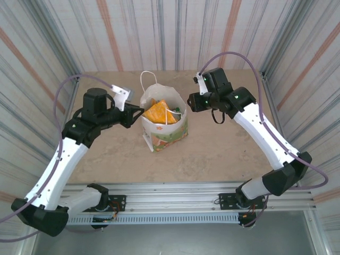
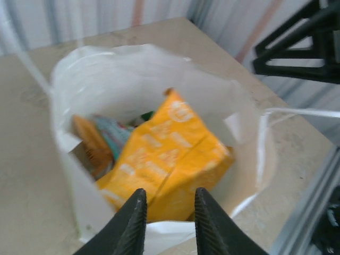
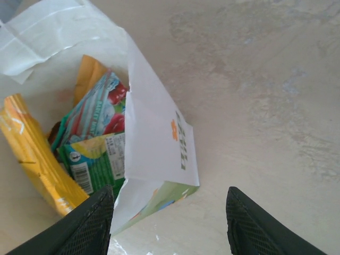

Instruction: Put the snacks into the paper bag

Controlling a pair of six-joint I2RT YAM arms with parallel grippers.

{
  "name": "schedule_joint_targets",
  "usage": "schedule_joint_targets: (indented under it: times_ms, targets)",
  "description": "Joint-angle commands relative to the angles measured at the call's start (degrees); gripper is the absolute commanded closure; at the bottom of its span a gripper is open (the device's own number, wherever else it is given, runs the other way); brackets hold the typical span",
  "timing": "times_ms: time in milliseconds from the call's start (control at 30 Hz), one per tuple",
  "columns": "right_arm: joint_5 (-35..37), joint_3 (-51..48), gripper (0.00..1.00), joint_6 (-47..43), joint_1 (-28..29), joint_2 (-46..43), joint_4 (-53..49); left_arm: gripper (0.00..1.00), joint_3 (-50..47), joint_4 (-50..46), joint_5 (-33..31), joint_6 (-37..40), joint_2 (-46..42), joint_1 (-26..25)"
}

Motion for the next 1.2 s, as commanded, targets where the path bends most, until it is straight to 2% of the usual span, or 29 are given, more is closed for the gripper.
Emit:
schedule_joint_targets:
  times_ms: [0, 167, 467, 867, 1167]
  targets:
    - [-3.4, -1.7, 0.43, 1.4, -0.5, -2.3, 1.6, 0.74, 4.6, -6.2, -0.4, 5.6, 3.4, -2.8]
    - [-4.4, -3.8, 0.44, 1.7, -0.9, -3.3, 1.6, 0.75, 9.4, -8.8, -2.4, 7.8, 10.2, -6.1]
    - [-4.8, -8.6, 0.43, 1.9, -3.0, -7.0, 2.3, 0.75, 19.3, -14.5, -1.6, 9.0, 24.2, -7.8]
    - [-7.7, -14.7, 0.43, 2.2, -7.0, -10.5, 4.1, 0.72, 28.7, -15.6, -13.8, 11.3, 40.4, -11.0]
    - [-9.8, -18.2, 0.43, 2.7, -8.7, -12.0, 6.2, 0.72, 28.4, -16.8, -18.8, 12.4, 48.9, -12.9]
